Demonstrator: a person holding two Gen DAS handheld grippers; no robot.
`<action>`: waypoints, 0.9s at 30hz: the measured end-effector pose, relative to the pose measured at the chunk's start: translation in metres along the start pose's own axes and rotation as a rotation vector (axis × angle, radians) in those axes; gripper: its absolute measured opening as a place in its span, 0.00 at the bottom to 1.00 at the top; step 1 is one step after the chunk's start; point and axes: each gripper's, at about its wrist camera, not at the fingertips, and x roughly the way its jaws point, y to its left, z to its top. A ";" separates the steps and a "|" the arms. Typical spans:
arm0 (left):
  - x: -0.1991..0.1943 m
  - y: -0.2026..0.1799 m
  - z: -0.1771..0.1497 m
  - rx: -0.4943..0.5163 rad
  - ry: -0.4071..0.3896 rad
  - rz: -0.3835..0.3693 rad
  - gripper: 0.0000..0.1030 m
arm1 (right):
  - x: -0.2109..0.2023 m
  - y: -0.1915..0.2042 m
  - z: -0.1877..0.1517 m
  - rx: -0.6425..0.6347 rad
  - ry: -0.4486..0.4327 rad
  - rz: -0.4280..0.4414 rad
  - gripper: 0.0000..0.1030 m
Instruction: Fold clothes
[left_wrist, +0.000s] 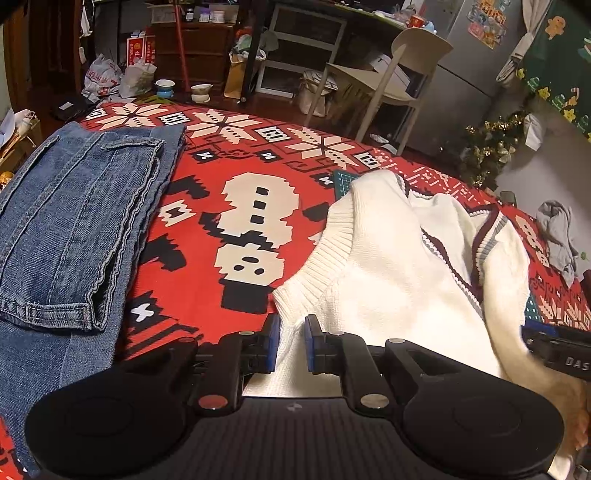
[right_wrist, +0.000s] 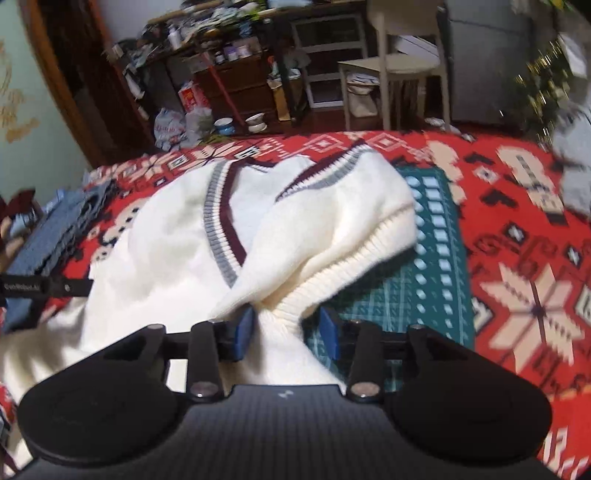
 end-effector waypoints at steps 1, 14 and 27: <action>0.000 0.000 0.000 0.000 -0.001 -0.001 0.12 | 0.003 0.004 0.002 -0.022 -0.001 -0.007 0.43; -0.004 0.013 0.008 -0.053 -0.104 0.045 0.05 | 0.020 -0.045 0.042 0.032 -0.027 -0.121 0.11; 0.020 0.022 0.067 -0.116 -0.282 0.040 0.05 | 0.048 -0.094 0.107 0.074 -0.082 -0.247 0.10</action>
